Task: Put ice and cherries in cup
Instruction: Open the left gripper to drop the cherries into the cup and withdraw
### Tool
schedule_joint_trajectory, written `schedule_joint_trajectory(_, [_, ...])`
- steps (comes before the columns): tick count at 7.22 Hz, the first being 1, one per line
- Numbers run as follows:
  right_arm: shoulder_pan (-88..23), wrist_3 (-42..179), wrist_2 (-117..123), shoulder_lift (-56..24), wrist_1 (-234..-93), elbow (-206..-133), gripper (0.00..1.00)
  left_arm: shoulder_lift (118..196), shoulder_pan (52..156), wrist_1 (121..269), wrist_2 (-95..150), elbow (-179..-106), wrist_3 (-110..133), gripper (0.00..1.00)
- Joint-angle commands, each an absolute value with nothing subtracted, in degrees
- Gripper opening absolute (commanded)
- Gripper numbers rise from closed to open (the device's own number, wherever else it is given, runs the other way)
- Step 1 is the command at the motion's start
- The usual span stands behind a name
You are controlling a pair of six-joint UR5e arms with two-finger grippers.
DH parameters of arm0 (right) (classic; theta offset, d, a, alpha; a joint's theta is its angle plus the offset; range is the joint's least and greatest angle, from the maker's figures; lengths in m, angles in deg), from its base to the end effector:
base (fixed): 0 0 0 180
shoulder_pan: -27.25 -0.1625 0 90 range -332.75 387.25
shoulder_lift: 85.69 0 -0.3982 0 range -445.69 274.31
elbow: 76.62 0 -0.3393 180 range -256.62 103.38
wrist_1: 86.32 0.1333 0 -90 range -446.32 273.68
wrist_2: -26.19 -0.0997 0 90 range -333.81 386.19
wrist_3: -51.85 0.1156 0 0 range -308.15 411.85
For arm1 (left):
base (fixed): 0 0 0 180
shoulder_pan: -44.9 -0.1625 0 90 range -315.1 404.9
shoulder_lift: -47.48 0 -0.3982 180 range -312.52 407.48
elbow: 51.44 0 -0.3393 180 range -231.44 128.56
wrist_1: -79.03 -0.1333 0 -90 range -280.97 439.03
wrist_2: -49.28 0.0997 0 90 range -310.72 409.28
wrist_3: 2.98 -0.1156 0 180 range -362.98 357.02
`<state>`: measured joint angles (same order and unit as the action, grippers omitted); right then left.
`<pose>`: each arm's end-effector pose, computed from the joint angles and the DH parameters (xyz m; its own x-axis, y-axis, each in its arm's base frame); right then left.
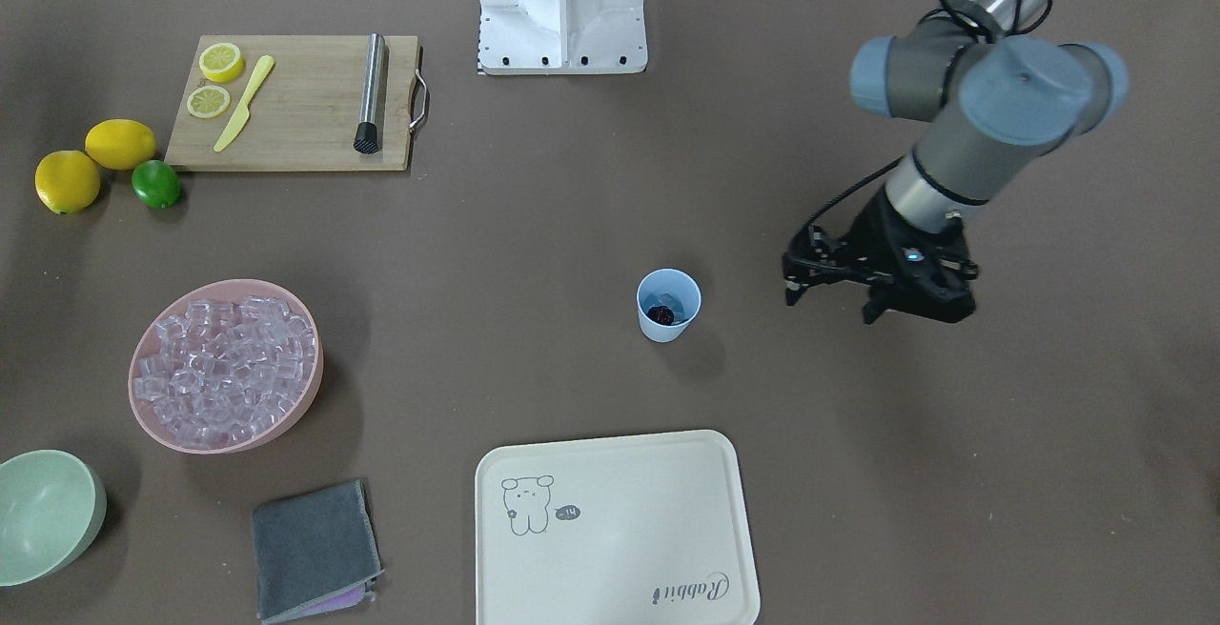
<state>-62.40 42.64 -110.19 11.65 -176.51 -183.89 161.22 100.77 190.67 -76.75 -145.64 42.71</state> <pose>0.0472 -0.3954 0.5607 0.6793 -0.2828 0.6772 0.1162 0.9526 0.2812 0.2803 -0.5299 0.3527 0.5524 0.1918 -0.8112 0.0451 0.9649 0.2589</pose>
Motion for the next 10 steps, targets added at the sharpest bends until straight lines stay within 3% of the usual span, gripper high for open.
schedule_joint_trajectory(1, [-62.3, 42.7, -110.3, 11.0, -176.7, -183.9, 0.99, 148.4, 111.6, 190.6, -83.3, -151.4, 35.8, 0.97])
schedule_joint_trajectory(3, [-62.3, 42.7, -109.8, 10.5, -176.6, -183.8, 0.99, 138.4, 117.6, 190.7, -86.2, -152.2, 20.2, 0.97])
schedule_joint_trajectory(5, [-62.1, 42.6, -109.8, 9.9, -176.6, -183.8, 0.99, 134.4, 122.7, 191.1, -90.7, -149.8, 14.2, 0.97])
schedule_joint_trajectory(10, [-62.0, 42.6, -108.7, 9.2, -176.3, -183.9, 0.99, 137.1, 125.5, 190.5, -82.2, -147.9, 17.8, 0.97])
